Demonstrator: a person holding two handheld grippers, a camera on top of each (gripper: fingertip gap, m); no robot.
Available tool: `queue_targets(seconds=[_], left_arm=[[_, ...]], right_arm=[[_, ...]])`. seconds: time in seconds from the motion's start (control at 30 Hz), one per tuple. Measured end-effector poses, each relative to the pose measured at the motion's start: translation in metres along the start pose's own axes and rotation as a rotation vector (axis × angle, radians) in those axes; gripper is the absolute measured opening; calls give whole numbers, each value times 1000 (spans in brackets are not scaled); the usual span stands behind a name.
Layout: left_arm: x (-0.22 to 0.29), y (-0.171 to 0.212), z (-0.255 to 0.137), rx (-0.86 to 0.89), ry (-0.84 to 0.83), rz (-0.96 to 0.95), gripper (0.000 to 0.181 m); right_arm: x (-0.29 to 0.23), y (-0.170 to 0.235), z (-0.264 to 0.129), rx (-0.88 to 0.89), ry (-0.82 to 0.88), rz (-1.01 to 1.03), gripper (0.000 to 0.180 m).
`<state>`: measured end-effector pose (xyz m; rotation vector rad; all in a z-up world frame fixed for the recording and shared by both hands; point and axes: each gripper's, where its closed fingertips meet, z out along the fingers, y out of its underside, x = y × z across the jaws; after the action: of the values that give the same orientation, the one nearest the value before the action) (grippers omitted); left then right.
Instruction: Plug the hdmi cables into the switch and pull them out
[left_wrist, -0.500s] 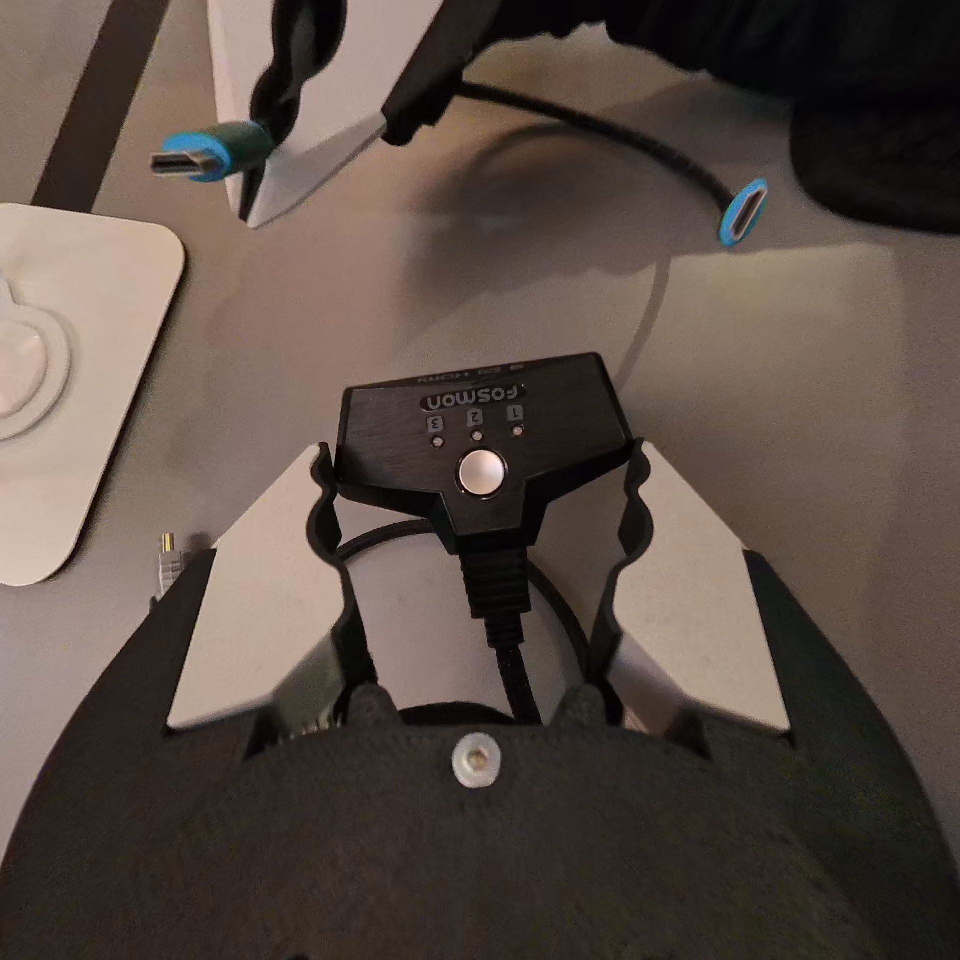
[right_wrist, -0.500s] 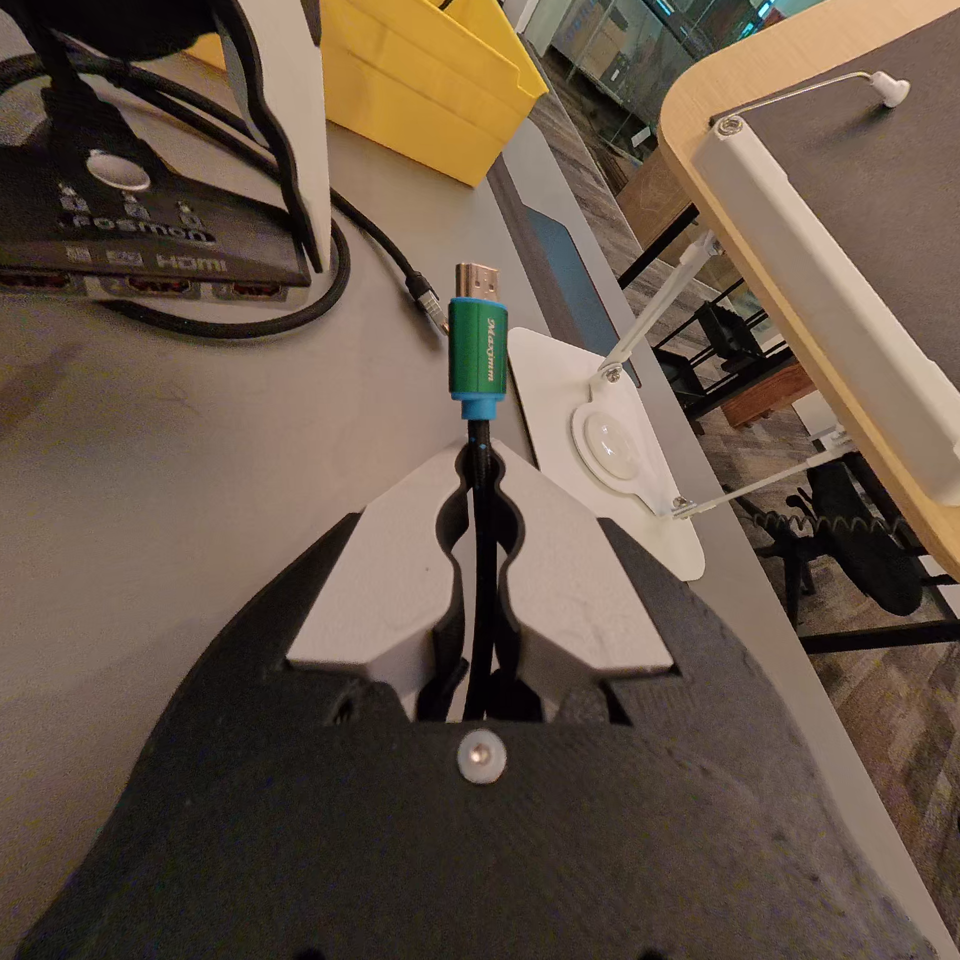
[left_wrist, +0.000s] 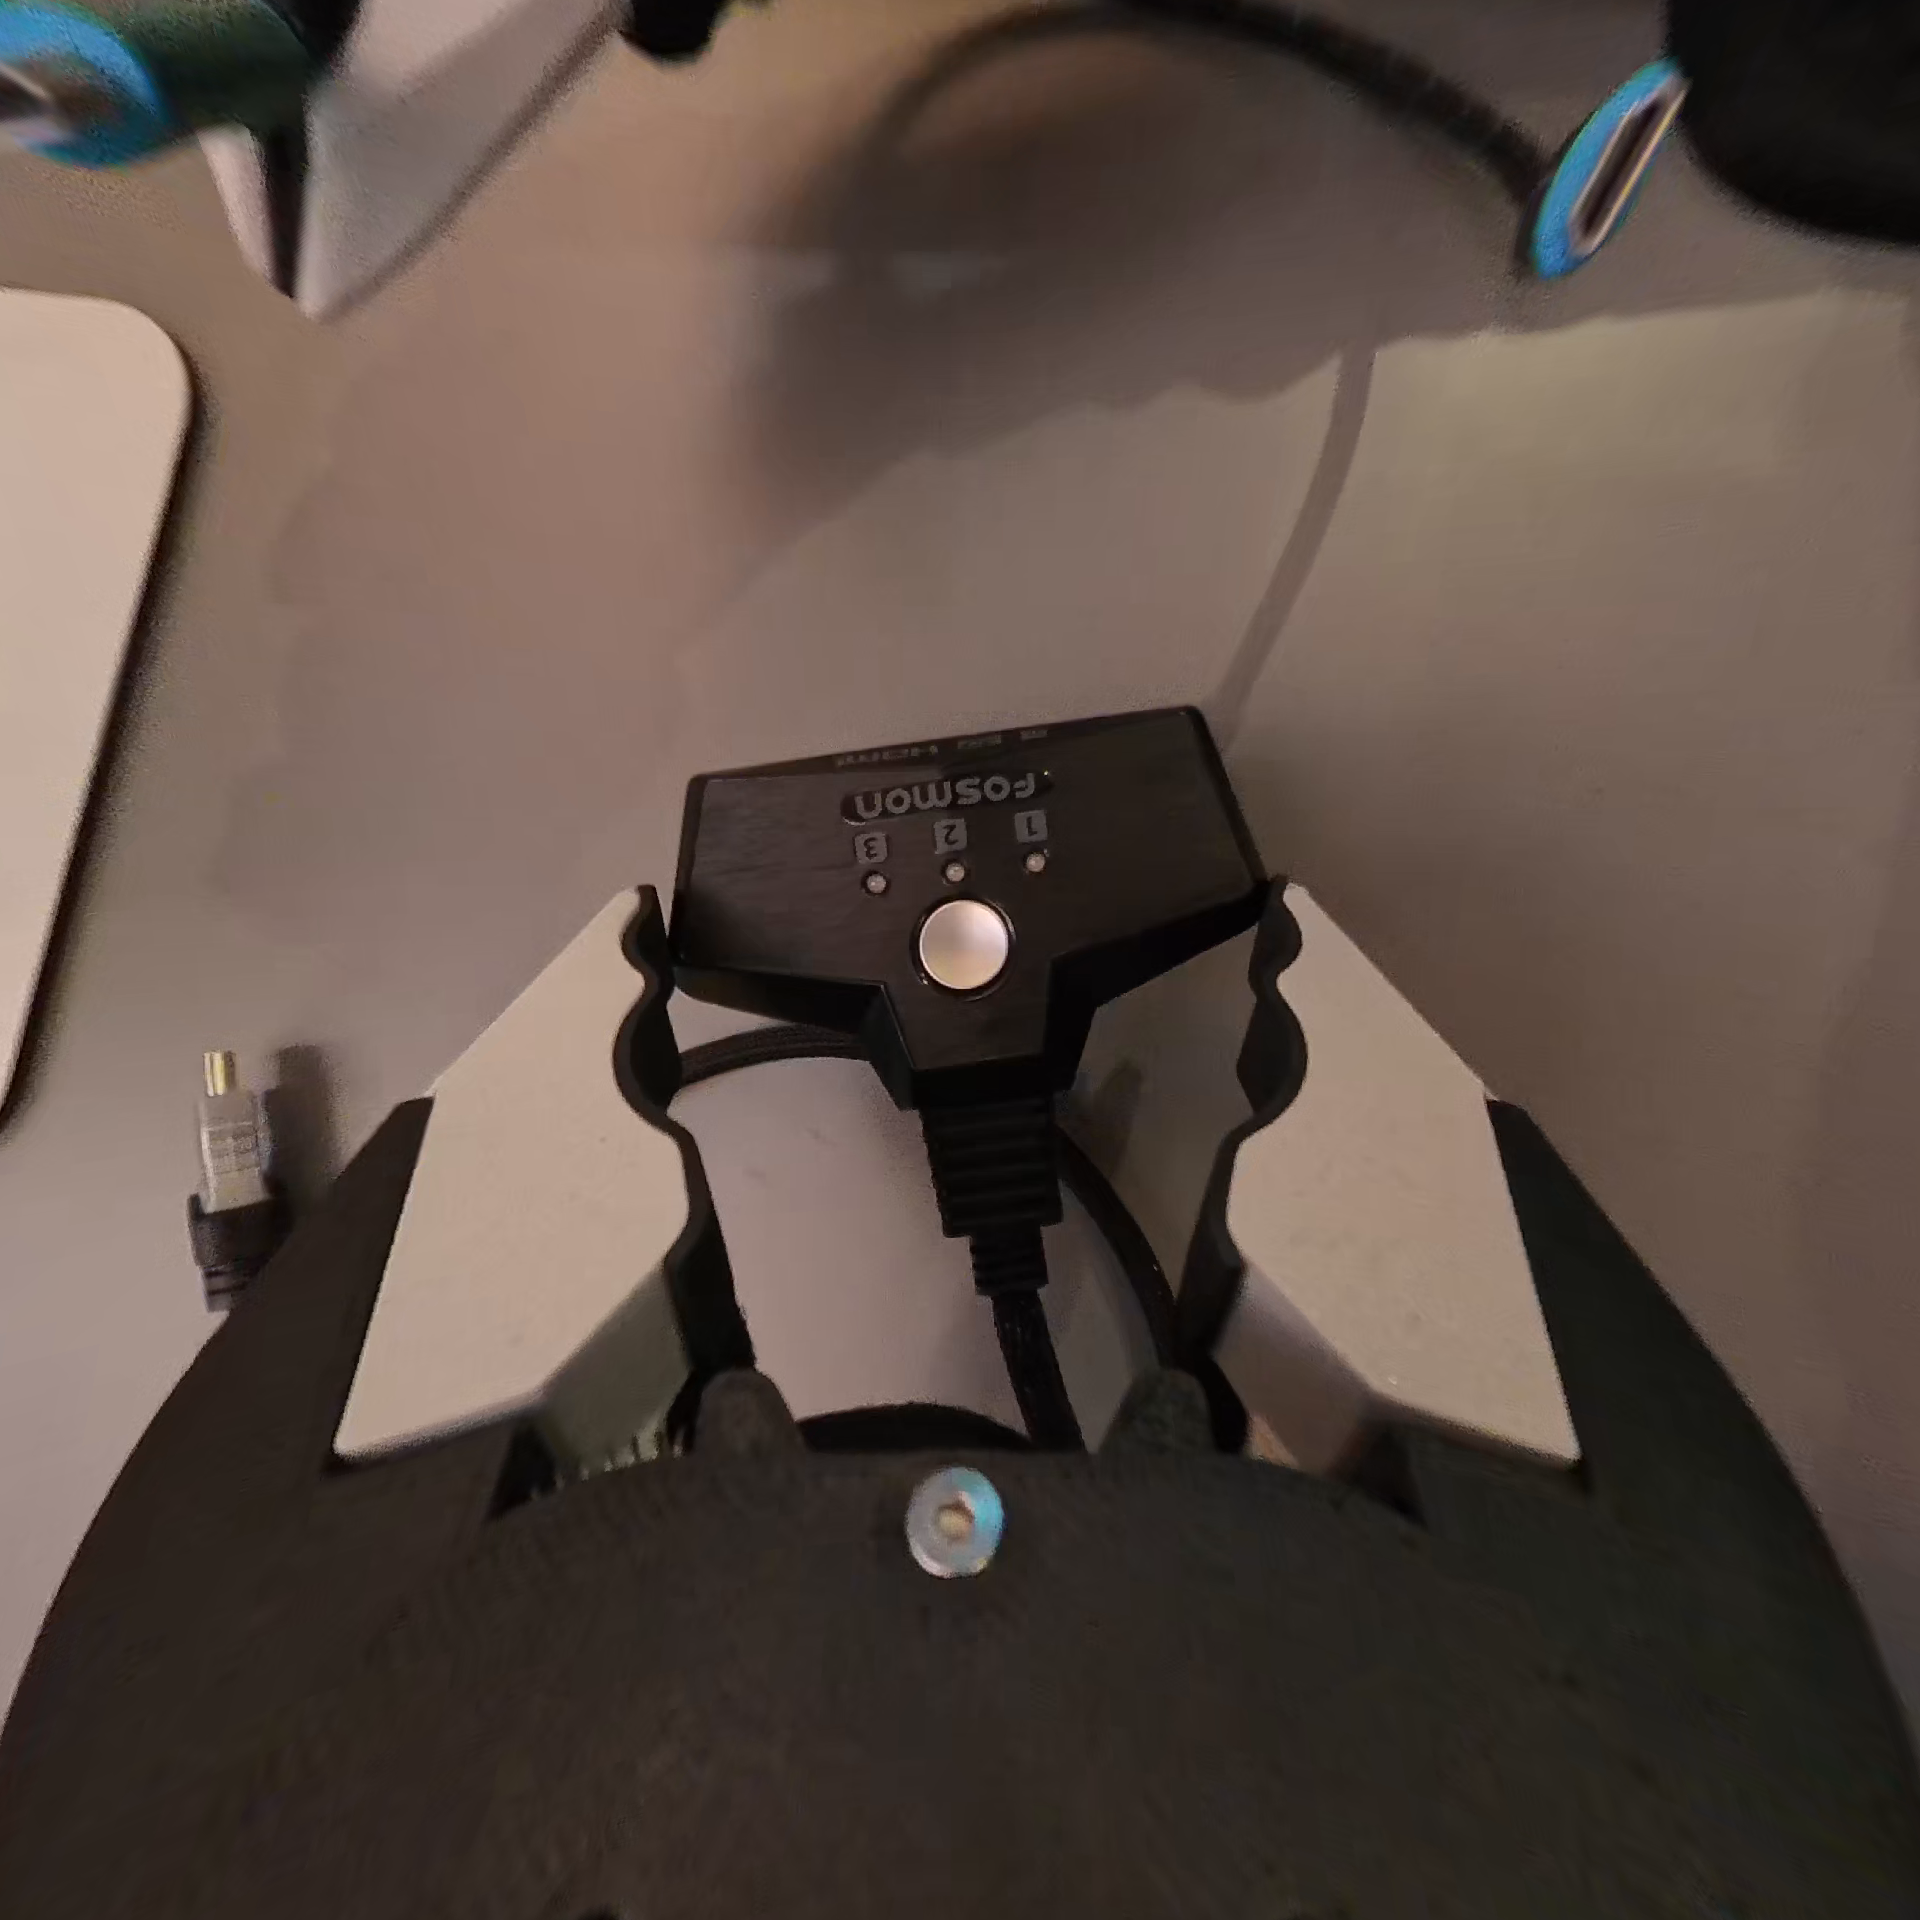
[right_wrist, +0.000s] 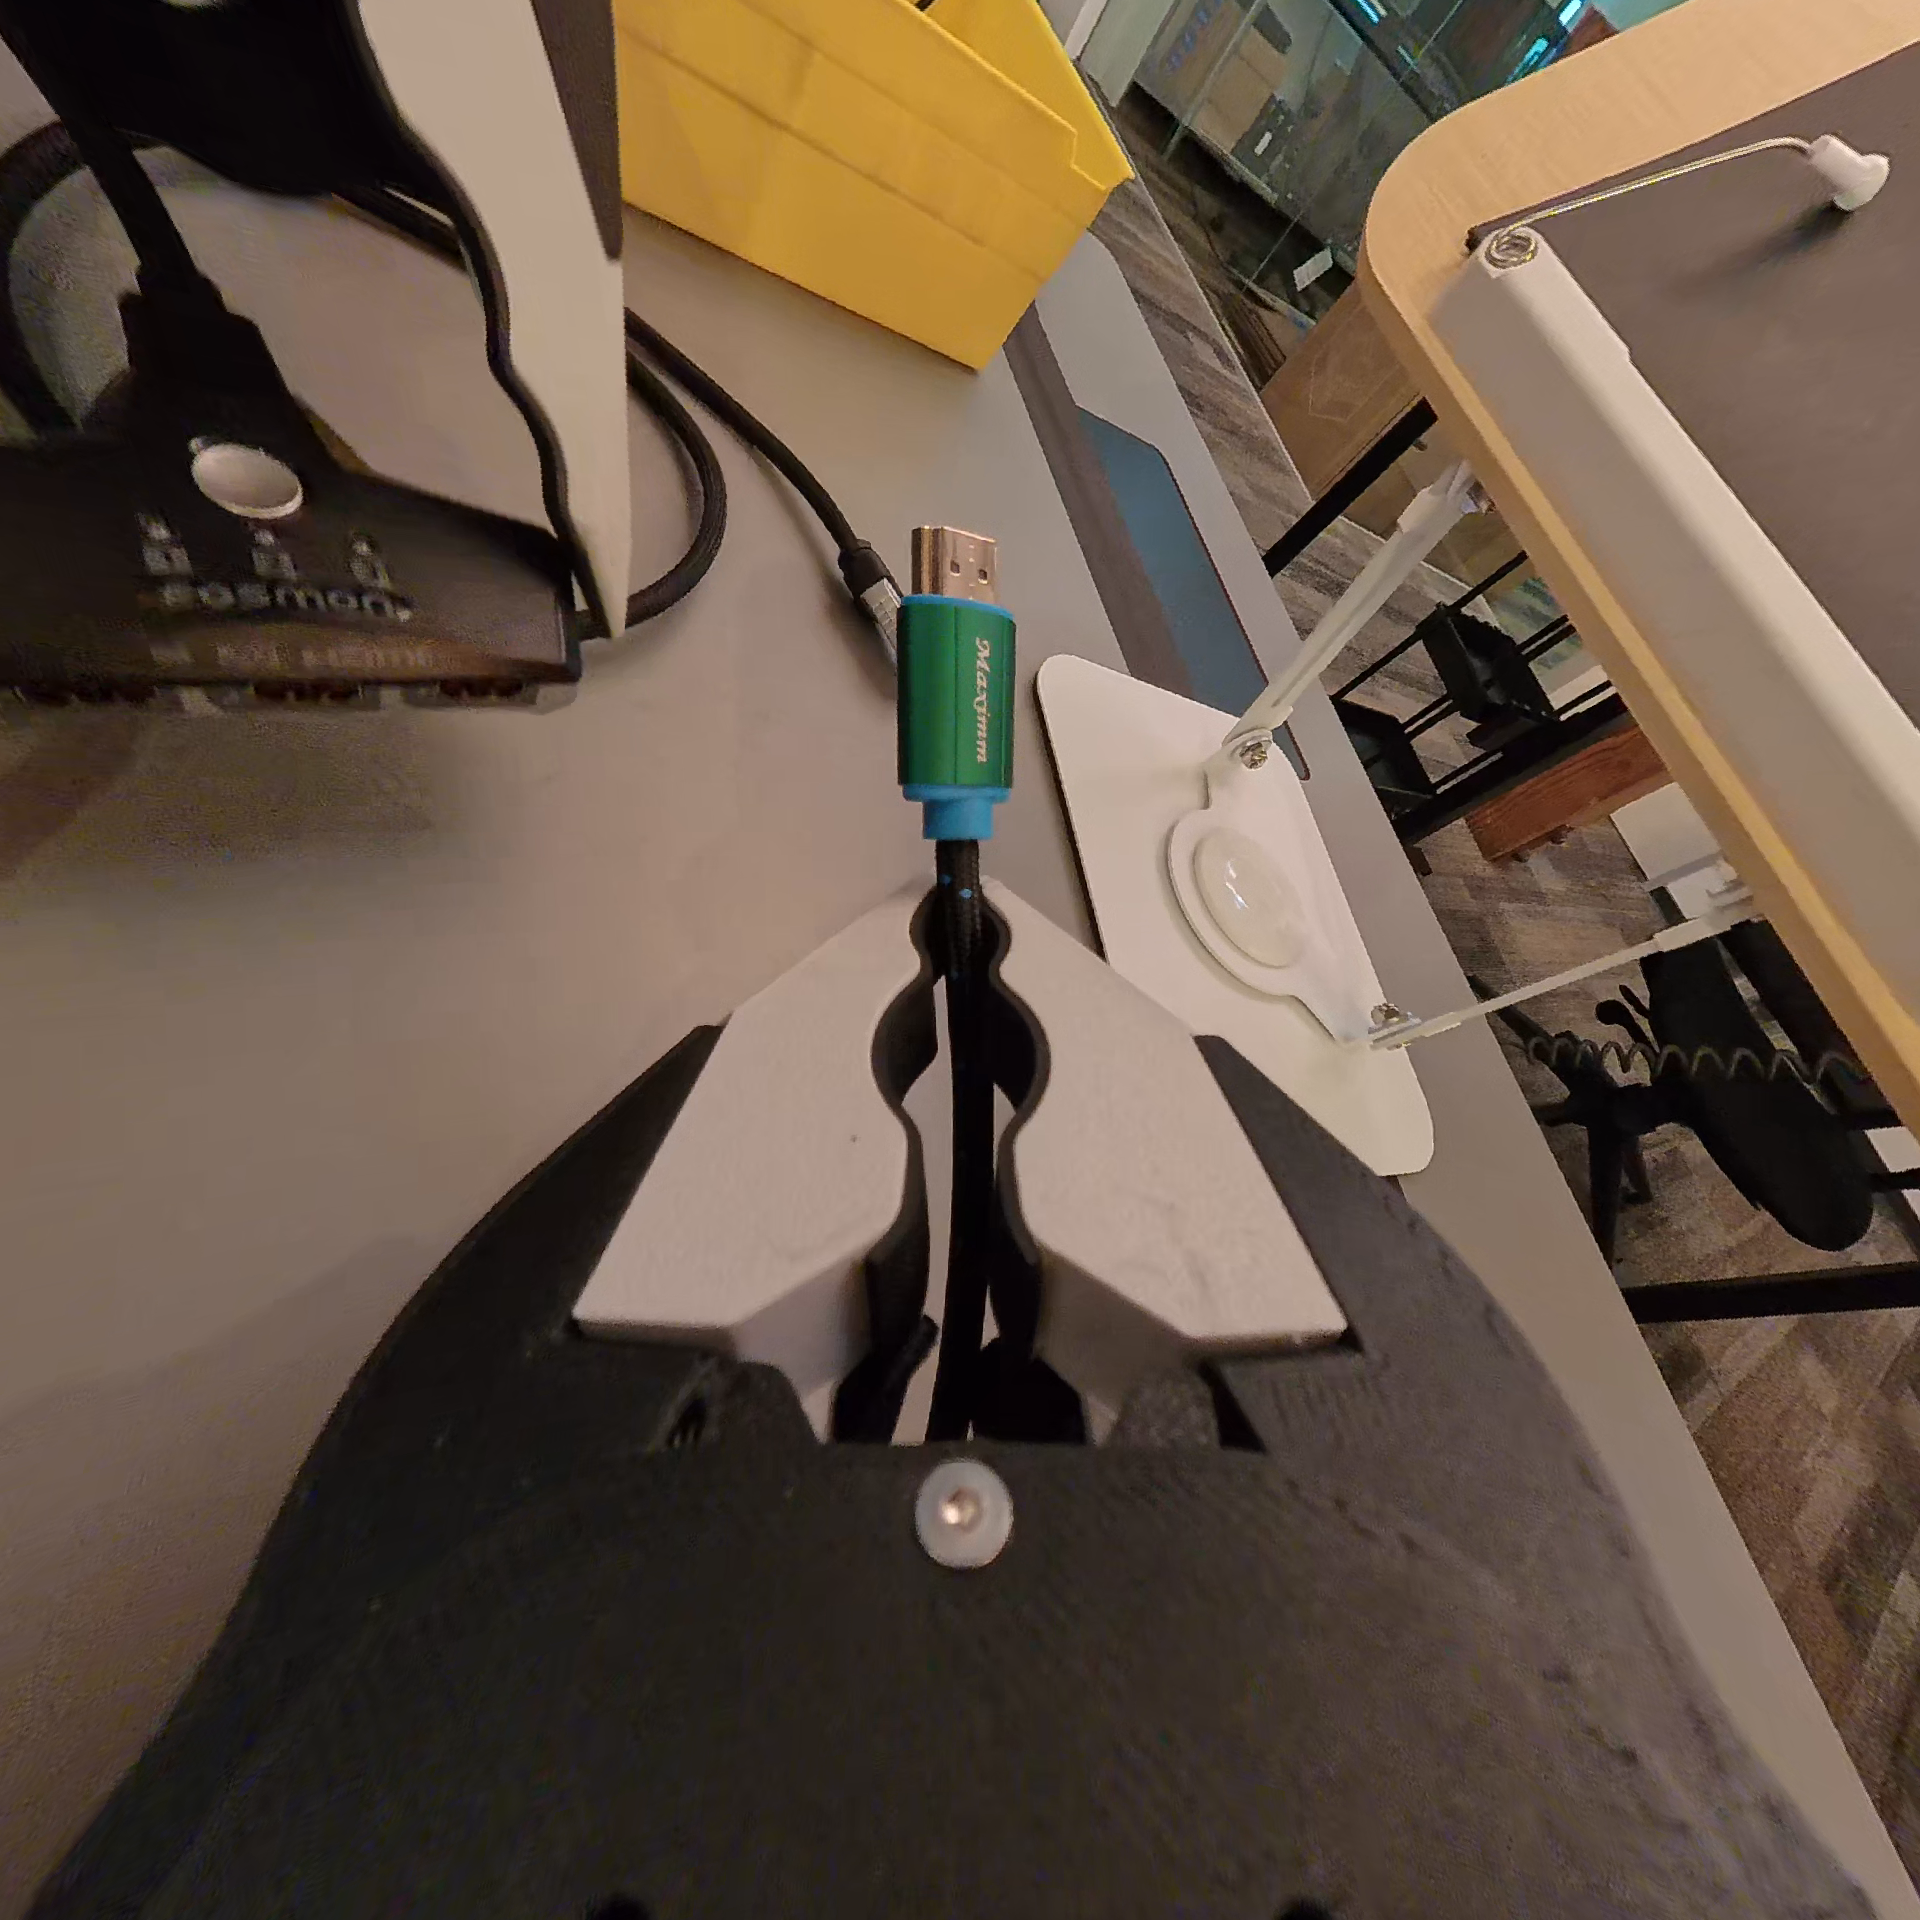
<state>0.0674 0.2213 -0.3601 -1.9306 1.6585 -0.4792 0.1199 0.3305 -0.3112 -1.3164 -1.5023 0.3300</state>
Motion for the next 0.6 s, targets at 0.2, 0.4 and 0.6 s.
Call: queue_targets(seconds=[0.2, 0.4, 0.6], left_arm=[[-3, 21, 20, -109, -16, -5, 110], [-18, 12, 7, -55, -86, -24, 110], [-54, -34, -36, 85, -350, 40, 95]], right_arm=[[-2, -1, 1, 2, -11, -1, 0], [-7, -2, 2, 4, -31, -8, 0], [-17, -5, 5, 7, -75, -18, 0]])
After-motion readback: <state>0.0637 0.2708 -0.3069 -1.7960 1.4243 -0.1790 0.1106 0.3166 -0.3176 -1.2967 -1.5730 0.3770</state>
